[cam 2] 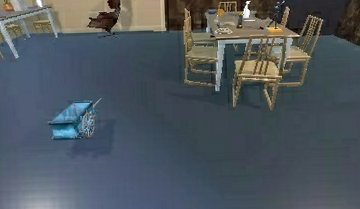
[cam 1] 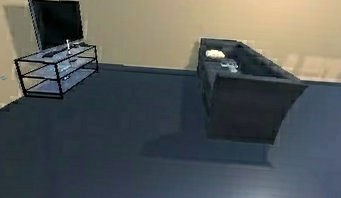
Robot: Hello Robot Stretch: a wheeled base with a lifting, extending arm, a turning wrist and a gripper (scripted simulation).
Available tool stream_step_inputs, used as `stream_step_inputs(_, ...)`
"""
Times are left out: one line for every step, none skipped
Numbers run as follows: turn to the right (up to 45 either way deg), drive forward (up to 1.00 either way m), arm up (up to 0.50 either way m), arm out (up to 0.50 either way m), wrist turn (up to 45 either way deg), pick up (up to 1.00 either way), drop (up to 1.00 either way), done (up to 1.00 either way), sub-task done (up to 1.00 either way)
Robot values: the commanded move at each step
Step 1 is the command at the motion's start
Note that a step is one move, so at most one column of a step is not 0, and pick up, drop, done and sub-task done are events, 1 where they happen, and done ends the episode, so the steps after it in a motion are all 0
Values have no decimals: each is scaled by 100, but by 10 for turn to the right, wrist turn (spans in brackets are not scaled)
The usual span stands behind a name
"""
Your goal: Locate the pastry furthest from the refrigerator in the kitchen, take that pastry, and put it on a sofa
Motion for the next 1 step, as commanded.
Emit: stream_step_inputs(0, 5, 0, 0, 0, 0, 0, 0, 0)
